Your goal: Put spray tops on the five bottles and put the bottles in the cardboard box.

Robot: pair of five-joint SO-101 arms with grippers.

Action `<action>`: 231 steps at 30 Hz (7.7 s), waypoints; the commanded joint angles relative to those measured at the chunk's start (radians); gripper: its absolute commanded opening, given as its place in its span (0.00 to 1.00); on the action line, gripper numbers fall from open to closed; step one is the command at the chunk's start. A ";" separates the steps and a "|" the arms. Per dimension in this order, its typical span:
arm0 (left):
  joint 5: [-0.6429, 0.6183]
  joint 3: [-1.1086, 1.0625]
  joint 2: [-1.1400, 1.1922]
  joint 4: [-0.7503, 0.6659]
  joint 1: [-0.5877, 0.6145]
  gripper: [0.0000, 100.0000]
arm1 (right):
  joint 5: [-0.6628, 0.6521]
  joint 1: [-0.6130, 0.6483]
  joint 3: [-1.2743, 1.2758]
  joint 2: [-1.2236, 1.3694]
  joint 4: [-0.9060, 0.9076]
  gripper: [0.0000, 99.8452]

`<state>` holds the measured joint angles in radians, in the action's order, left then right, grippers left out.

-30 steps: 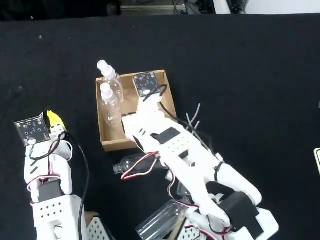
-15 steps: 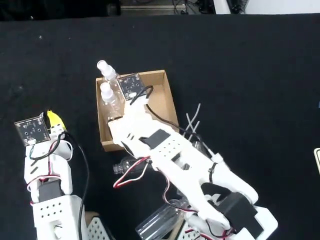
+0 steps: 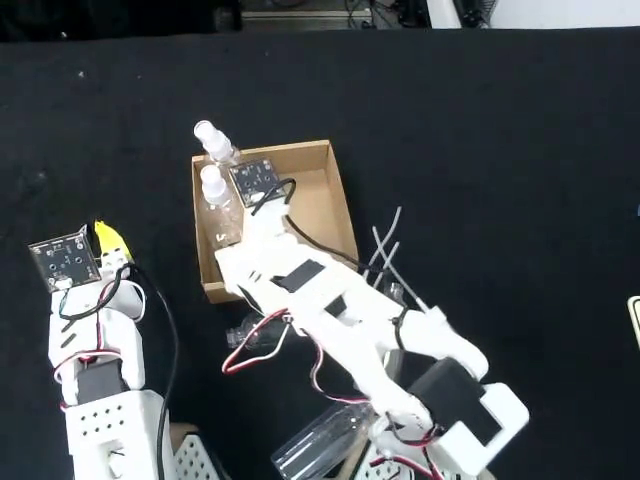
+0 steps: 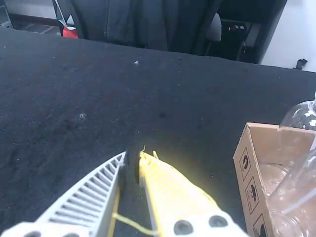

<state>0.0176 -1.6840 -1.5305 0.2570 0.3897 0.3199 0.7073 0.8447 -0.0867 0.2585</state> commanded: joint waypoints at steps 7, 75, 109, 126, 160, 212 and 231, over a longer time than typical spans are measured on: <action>-0.003 -0.025 0.006 -0.006 0.002 0.03 | 0.008 -0.049 -0.084 0.058 -0.072 0.01; -0.003 -0.025 0.006 -0.005 0.004 0.03 | 0.014 -0.216 -0.315 0.383 -0.393 0.01; -0.003 -0.025 0.006 -0.005 0.004 0.03 | 0.008 -0.262 -0.211 -0.001 0.089 0.01; -0.003 -0.025 0.006 -0.005 0.004 0.03 | -0.034 -0.034 -0.213 -0.084 0.308 0.01; -0.003 -0.025 0.000 -0.005 0.005 0.03 | -0.034 -0.028 -0.216 0.051 0.133 0.01; -0.003 -0.025 0.006 -0.005 0.007 0.03 | -0.241 -0.514 -0.205 -0.302 0.608 0.13; -0.003 -0.025 0.003 -0.005 0.008 0.03 | -0.255 -0.460 -0.042 -0.298 0.391 0.13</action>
<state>0.0176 -1.6855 -1.5305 0.2570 0.3897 0.0852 0.2440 0.7480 -0.3337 0.7587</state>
